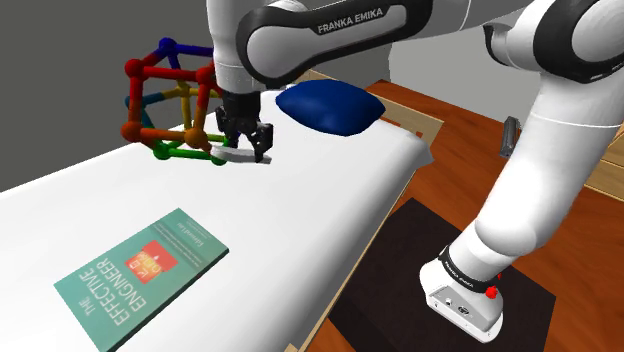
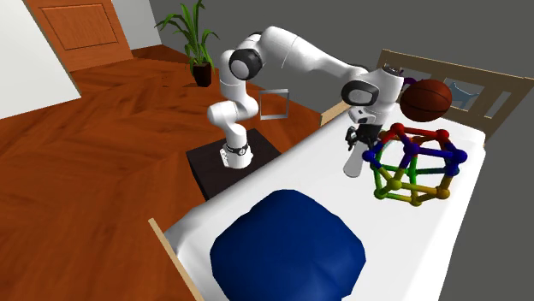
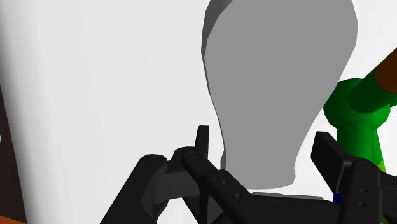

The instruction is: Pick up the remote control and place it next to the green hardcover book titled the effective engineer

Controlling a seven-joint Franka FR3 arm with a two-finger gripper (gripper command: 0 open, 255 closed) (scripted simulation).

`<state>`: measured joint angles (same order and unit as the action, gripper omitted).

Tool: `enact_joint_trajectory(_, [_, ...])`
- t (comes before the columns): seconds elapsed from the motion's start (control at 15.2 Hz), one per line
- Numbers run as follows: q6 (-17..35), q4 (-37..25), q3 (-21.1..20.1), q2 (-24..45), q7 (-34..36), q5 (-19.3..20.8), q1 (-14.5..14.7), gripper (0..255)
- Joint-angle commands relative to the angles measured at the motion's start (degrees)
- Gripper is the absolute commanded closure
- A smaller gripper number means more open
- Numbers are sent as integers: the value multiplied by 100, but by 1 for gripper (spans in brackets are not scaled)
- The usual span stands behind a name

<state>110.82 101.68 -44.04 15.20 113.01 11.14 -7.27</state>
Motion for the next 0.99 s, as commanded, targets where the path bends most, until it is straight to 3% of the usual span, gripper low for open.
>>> enact_joint_trajectory(0.0, [-198,-612,47,510,314,358,335,255])
enact_joint_trajectory(0.07, [-370,-1055,97,859,494,566,607,255])
enact_joint_trajectory(0.92, [469,-456,262,1176,672,837,659,255])
